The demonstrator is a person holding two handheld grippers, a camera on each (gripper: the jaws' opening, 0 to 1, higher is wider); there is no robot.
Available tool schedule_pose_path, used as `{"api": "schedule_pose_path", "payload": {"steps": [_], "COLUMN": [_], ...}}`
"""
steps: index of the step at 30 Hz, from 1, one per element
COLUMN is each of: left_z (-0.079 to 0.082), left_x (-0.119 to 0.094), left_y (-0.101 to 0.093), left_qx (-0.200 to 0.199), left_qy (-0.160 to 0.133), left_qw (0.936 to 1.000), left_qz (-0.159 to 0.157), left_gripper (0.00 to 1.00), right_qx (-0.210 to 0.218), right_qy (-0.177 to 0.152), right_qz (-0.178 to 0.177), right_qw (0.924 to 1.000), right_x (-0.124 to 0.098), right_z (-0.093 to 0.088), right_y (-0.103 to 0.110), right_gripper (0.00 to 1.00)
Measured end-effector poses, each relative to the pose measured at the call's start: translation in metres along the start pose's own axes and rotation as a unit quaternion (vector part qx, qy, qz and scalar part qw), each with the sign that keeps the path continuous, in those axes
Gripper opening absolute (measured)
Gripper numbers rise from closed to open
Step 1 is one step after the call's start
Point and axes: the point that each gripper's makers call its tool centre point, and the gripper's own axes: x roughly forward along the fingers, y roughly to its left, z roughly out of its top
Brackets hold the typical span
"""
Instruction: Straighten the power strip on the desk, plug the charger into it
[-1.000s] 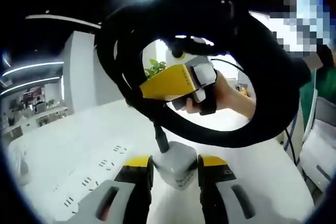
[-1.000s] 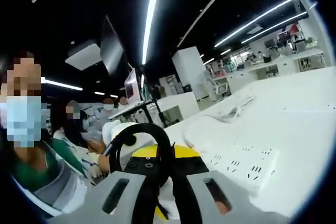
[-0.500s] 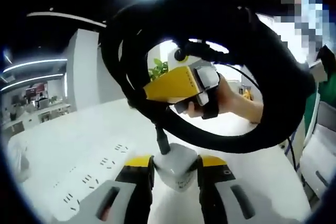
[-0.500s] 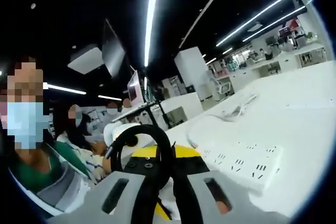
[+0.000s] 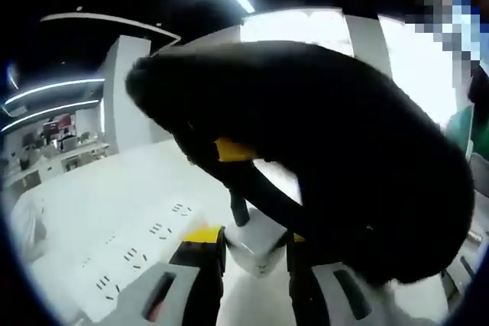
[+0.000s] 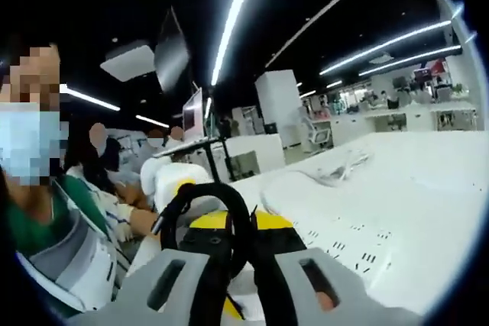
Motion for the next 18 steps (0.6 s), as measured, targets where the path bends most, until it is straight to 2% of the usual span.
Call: {"api": "schedule_pose_path", "payload": {"steps": [7,11,14,18], "left_z": [0.000,0.001,0.001,0.001], "left_x": [0.001,0.002,0.003,0.003], "left_y": [0.005,0.005,0.007,0.010], "left_qx": [-0.002,-0.005,-0.004,-0.009], "left_qy": [0.004,0.005,0.007,0.008], "left_qw": [0.9998,0.9997,0.9994,0.9989], "left_qz": [0.017,0.023,0.034,0.045], "left_gripper": [0.30,0.30,0.30,0.30], "right_qx": [-0.053,-0.090,-0.097,-0.095], "right_qy": [0.009,0.025,0.035,0.036], "right_qz": [-0.017,-0.027,-0.042,-0.045], "right_qw": [0.9984,0.9953,0.9938,0.9938], "right_x": [0.003,0.003,0.003,0.002], "right_z": [-0.001,-0.005,-0.007,-0.008], "right_y": [-0.001,-0.005,-0.013,-0.016], "right_gripper": [0.11,0.13,0.18,0.18]}}
